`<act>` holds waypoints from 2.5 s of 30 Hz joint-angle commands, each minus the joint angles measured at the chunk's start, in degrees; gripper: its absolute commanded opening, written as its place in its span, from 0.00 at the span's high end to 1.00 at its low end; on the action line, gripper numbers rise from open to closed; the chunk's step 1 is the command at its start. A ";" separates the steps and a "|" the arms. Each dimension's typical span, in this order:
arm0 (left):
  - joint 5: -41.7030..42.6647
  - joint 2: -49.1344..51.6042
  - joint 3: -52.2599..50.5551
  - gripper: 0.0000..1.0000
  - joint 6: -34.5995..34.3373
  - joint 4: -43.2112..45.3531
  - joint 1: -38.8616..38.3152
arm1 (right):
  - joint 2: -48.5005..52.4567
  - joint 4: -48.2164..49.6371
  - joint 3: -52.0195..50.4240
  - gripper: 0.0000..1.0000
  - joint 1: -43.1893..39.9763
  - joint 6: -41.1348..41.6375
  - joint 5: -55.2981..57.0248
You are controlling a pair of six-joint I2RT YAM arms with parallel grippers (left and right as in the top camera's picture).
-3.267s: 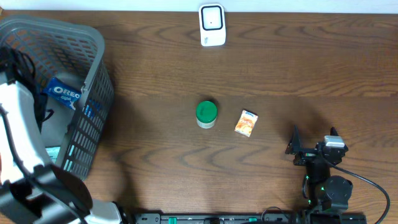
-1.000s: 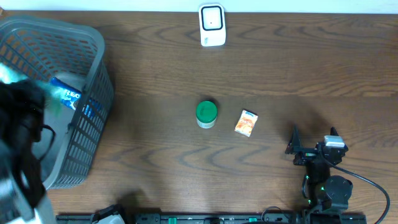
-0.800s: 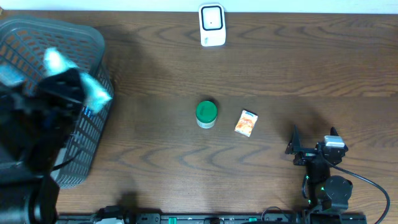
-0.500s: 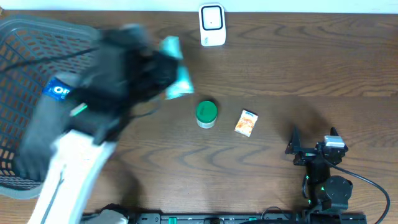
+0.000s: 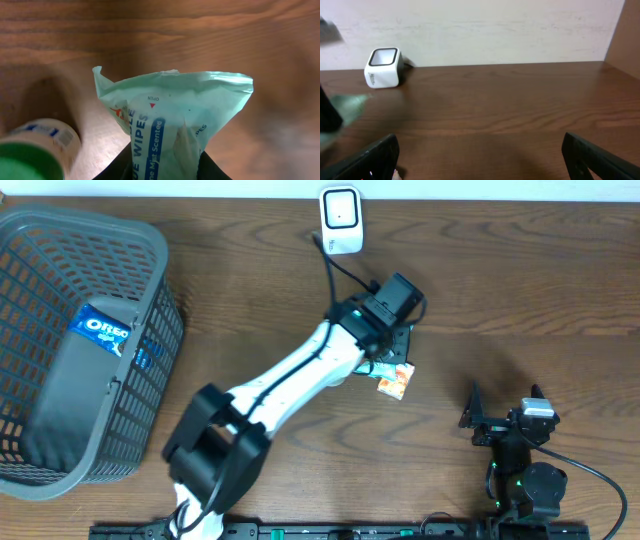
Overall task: Scan the item barcode
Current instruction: 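Carry the wipes pack with the left gripper and set it beside the Kleenex, then reach the left gripper into the basket and grasp the blue Oreo pack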
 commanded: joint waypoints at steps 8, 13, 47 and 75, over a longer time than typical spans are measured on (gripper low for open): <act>-14.40 7.76 -0.15 0.06 -0.24 0.31 -0.98 | -0.31 -0.24 -0.07 0.01 -0.11 -0.83 -0.04; -14.43 2.36 3.32 0.02 5.03 -3.67 -0.96 | -0.31 -0.24 -0.07 0.01 -0.11 -0.83 -0.04; -21.57 -7.67 6.16 0.02 -18.62 -21.46 61.66 | -0.31 -0.22 -0.07 0.01 -0.11 -0.83 -0.04; -24.41 12.37 3.15 0.02 -23.17 -13.11 61.66 | -0.31 -0.24 -0.07 0.01 -0.11 -0.83 -0.04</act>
